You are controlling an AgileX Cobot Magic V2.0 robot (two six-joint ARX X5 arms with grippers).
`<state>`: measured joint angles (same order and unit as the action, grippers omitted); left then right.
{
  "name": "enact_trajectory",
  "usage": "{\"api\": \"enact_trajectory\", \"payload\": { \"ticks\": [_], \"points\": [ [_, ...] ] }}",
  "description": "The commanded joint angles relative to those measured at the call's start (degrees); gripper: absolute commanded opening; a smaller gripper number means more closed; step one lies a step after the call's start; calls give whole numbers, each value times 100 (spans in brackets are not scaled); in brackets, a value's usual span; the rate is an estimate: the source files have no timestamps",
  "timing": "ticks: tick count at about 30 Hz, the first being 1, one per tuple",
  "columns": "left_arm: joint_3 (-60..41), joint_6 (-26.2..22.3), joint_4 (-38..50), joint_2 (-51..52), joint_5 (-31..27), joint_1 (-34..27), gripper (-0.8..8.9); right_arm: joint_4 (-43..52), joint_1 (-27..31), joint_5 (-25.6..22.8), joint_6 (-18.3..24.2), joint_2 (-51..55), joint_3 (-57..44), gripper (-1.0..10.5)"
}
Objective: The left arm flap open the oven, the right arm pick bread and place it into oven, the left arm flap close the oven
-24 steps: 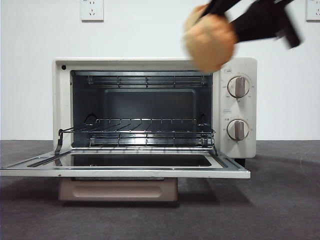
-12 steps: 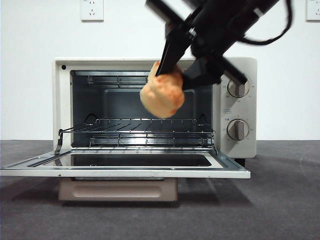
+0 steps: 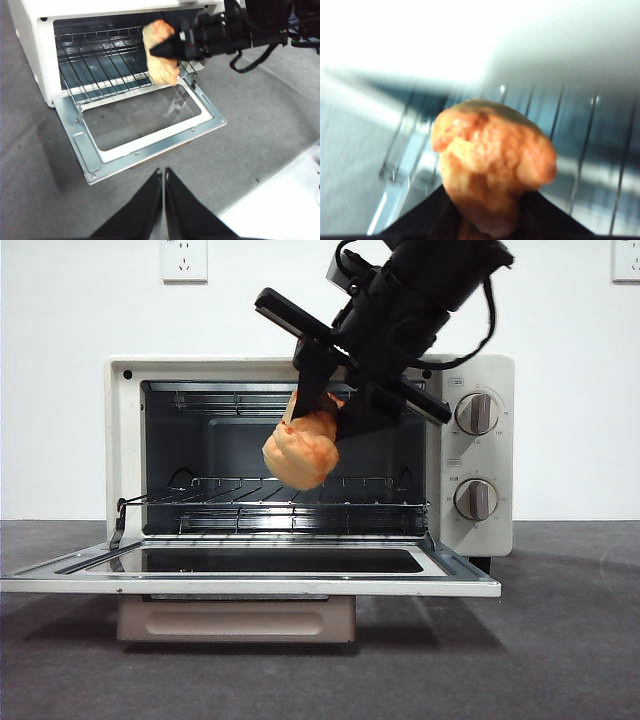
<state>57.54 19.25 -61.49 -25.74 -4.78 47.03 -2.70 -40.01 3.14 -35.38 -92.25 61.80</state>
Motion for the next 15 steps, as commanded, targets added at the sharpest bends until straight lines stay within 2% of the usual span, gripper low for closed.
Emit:
{"api": "enact_trajectory", "payload": {
  "ticks": [1,11,15],
  "points": [
    [105,26,-7,-4,-37,50,11,55,20,-70,-72,-264,245,104],
    [105,-20,-83,-4,-37,50,11,9,101,-629,-170,-474,334,109],
    [105,-31,-83,-4,-37,50,11,2,111,-623,-173,-474,334,230]
  ]
}}
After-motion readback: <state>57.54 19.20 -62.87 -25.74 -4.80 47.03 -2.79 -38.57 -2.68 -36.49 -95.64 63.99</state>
